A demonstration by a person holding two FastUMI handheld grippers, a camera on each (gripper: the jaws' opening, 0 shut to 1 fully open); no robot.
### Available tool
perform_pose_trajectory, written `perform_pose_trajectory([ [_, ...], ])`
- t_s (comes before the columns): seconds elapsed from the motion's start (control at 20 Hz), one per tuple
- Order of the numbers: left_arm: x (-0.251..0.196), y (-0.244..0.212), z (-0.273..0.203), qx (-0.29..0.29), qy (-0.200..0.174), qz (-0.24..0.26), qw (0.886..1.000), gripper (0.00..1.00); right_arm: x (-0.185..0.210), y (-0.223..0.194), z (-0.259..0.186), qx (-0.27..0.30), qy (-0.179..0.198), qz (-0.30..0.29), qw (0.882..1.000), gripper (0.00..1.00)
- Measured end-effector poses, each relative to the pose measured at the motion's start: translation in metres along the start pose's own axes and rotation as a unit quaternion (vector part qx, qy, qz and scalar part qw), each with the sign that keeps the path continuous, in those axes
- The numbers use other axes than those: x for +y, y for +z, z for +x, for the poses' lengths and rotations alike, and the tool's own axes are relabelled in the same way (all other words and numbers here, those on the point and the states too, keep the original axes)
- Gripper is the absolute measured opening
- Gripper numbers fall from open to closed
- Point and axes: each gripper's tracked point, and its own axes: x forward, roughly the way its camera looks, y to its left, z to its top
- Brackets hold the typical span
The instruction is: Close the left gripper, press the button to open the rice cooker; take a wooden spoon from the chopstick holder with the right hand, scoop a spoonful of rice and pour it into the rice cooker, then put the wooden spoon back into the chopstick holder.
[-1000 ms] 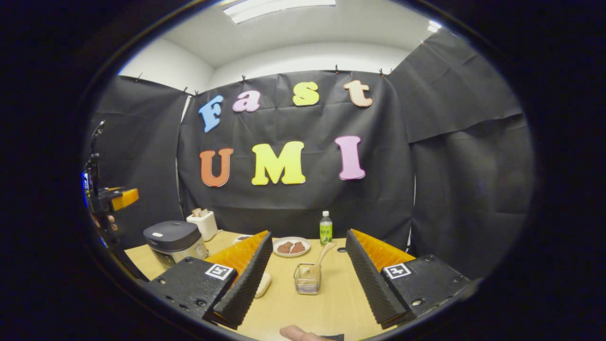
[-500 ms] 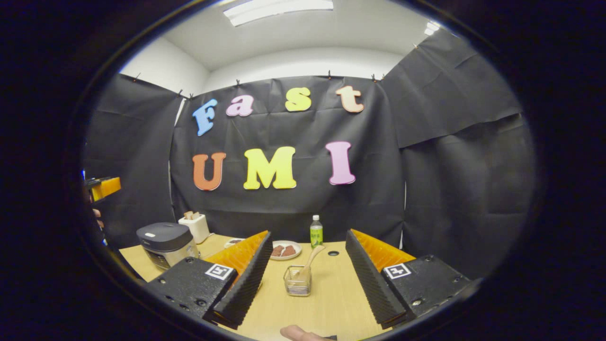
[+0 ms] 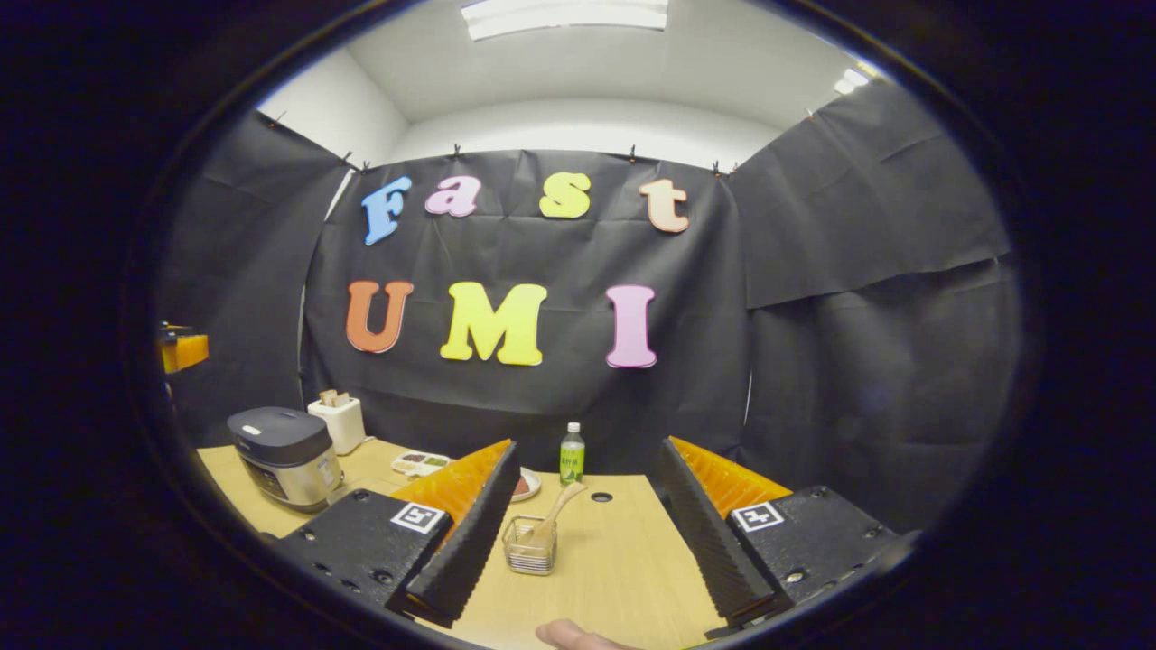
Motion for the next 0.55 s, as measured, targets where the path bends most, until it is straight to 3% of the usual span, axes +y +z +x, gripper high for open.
perform_pose_trajectory([
  [0.05, -0.001, -0.002, 0.001, 0.001, 0.0, 0.001, 1.0, 0.95, 0.001, 0.0, 0.001, 0.0, 0.001, -0.003, 1.0, 1.0],
  [0.55, -0.01, -0.028, 0.026, 0.017, 0.0, 0.029, 0.999, 0.95, -0.005, -0.022, 0.012, 0.015, -0.002, 0.025, 1.0, 1.0],
])
